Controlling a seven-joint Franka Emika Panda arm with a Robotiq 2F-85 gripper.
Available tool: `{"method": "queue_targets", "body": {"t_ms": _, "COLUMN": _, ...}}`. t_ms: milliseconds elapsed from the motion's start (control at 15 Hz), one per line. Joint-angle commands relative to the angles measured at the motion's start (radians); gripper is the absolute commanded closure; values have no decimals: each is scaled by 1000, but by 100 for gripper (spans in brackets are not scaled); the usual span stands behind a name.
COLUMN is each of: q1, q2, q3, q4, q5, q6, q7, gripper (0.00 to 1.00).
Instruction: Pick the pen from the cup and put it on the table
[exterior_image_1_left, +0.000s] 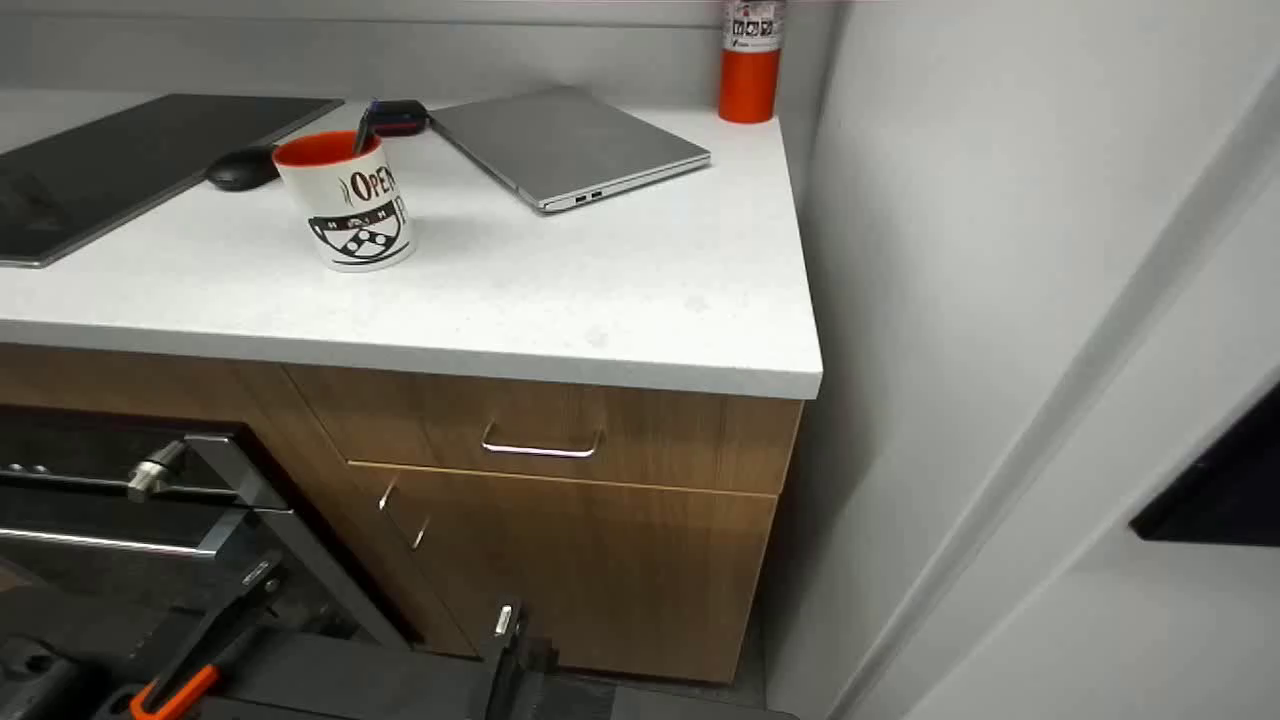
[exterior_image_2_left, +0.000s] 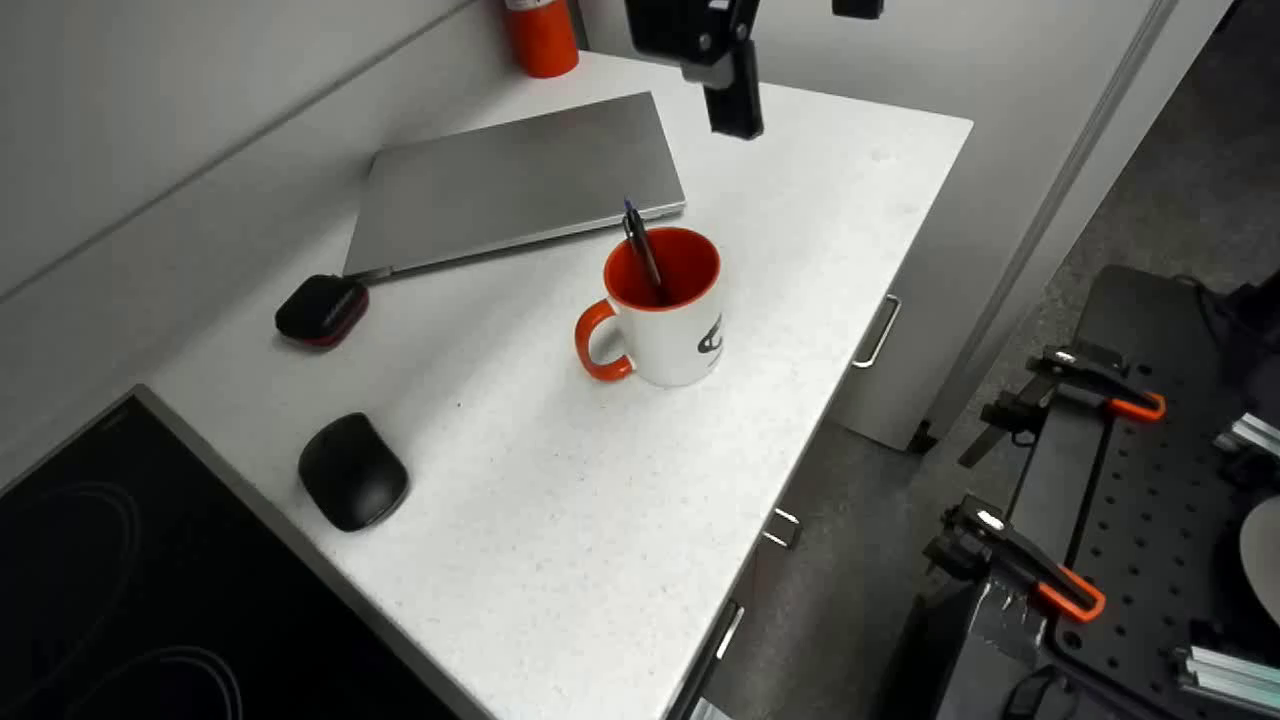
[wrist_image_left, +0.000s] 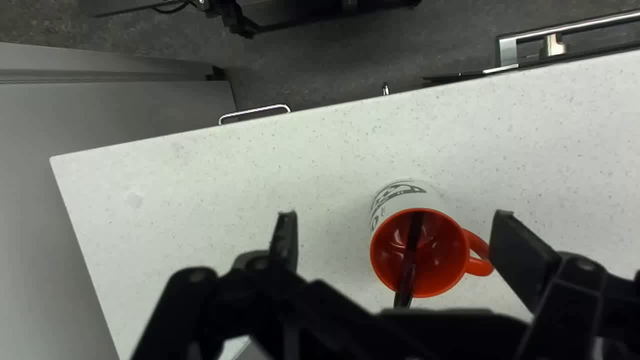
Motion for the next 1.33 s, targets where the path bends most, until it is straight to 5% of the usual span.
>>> {"method": "queue_targets", "body": {"t_ms": 0, "q1": 24, "q2": 2, "q3": -24, "q4": 1, "q5": -7, "q6": -2, "q7": 6, "gripper": 0}}
{"method": "queue_targets", "body": {"t_ms": 733, "q1": 24, "q2": 2, "q3": -23, "q4": 1, "q5": -7, "q6": -2, "q7": 6, "gripper": 0}}
{"method": "queue_targets", "body": {"t_ms": 1267, "q1": 15, "q2": -10, "q3": -182, "q4": -119, "q5": 140, "q6": 204, "q7": -191, "gripper": 0}}
